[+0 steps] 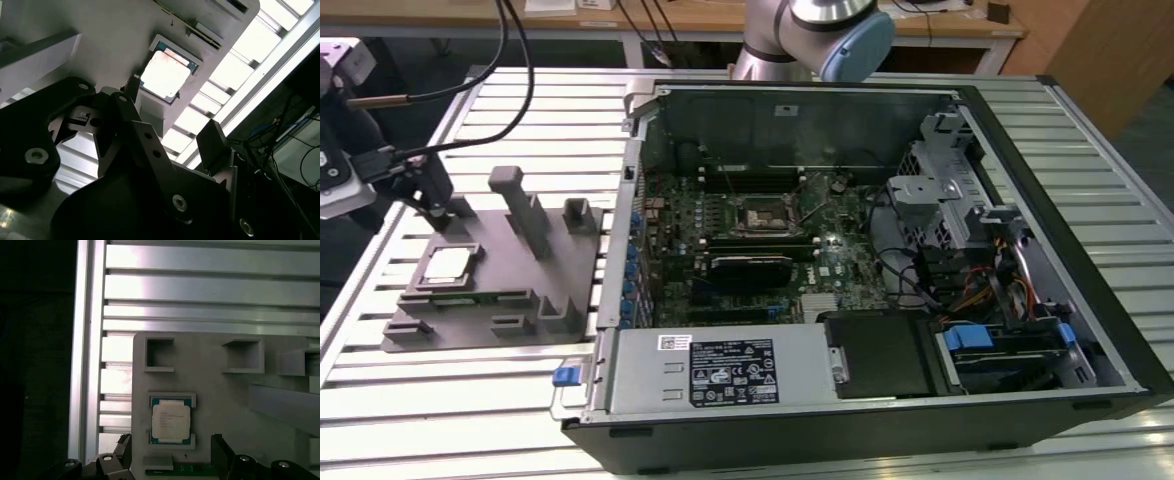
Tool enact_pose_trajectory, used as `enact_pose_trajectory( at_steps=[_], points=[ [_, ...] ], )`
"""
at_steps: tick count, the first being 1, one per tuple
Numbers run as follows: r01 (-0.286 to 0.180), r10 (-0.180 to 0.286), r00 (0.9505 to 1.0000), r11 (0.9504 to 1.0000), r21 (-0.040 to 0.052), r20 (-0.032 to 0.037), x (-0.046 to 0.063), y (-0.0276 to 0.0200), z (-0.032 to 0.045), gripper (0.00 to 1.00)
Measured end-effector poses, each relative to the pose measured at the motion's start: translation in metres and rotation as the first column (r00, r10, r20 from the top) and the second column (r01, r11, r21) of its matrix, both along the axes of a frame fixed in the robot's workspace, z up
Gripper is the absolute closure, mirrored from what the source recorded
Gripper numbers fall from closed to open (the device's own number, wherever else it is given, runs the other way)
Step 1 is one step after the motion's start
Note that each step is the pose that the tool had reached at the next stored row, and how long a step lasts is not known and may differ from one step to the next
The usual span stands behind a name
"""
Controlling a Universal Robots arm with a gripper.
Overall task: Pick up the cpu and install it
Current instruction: 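Pick up the cpu and move it towards the insertion slot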
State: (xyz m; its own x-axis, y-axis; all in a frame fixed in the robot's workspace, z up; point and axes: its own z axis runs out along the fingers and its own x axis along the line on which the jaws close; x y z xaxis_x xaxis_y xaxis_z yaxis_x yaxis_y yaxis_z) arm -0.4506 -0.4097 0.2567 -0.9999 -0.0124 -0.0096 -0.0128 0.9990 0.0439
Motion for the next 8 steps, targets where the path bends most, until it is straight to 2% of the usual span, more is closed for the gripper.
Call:
enact_pose_trajectory(
  at_steps=[8],
  points=[
    [0.0,0.0,1.0,1.0,0.0,-0.001,0.0,0.0,-0.0113,0.27]
  ],
)
